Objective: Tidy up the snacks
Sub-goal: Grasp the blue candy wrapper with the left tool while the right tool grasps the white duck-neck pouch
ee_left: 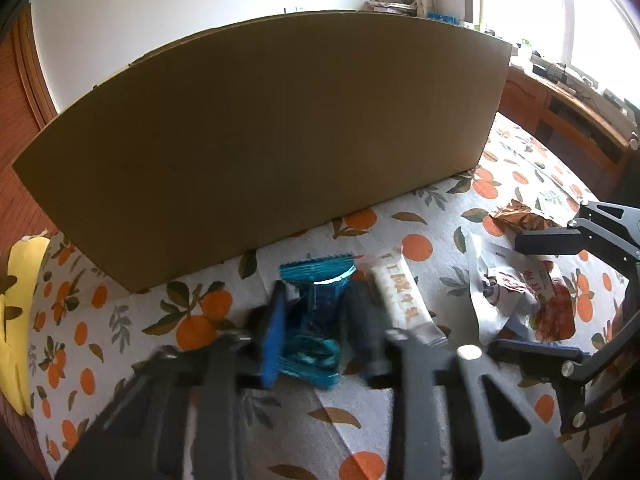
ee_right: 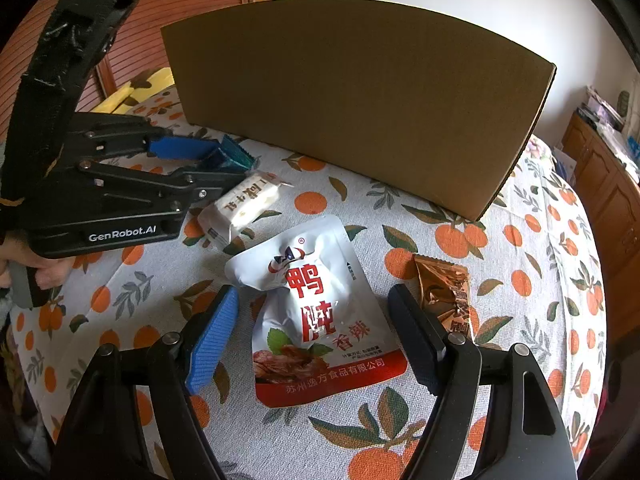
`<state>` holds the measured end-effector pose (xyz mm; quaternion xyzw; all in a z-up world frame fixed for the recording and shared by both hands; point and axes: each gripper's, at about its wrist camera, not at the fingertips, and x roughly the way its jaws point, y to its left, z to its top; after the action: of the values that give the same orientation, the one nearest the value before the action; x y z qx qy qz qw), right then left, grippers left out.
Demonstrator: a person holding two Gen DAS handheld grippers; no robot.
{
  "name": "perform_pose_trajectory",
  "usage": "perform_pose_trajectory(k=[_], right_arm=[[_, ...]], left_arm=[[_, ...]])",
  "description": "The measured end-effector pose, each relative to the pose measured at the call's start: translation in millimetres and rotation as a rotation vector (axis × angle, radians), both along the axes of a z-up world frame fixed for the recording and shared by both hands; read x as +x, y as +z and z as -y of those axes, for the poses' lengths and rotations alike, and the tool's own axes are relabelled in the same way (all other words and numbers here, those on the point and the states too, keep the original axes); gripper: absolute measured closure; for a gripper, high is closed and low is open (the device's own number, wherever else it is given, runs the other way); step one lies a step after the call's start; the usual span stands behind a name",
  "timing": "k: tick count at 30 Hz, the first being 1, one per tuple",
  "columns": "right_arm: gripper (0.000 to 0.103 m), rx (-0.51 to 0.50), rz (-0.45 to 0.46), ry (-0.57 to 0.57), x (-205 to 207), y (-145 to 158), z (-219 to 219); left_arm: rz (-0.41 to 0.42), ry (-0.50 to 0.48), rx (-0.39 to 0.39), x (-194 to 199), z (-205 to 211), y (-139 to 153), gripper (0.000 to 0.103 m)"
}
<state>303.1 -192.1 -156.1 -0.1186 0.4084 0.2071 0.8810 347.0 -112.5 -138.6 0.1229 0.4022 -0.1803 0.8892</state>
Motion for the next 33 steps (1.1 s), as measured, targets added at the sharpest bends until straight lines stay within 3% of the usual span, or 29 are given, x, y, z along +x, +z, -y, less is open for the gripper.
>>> perform_pose_trajectory(k=[15, 29, 30, 33], right_arm=[[0.025, 0.001, 0.0, 0.0, 0.2, 0.1, 0.2], [0.024, -0.003, 0.005, -0.002, 0.0, -0.5, 0.0], [0.025, 0.0, 0.003, -0.002, 0.4, -0.7, -0.3], [0.04, 0.002, 0.014, -0.018, -0.3, 0.7, 1.4]], left_arm=[[0.081, 0.02, -0.063, -55.1, -16.5, 23.5, 0.083], [0.088, 0.07, -0.102, -98.1, -37.0, 24.8, 0.083], [0.085, 0.075, -0.112, -100.3, -38.9, 24.3, 0.083], [0.086, 0.089, -0.14, -109.4, -44.5, 27.1, 0.083]])
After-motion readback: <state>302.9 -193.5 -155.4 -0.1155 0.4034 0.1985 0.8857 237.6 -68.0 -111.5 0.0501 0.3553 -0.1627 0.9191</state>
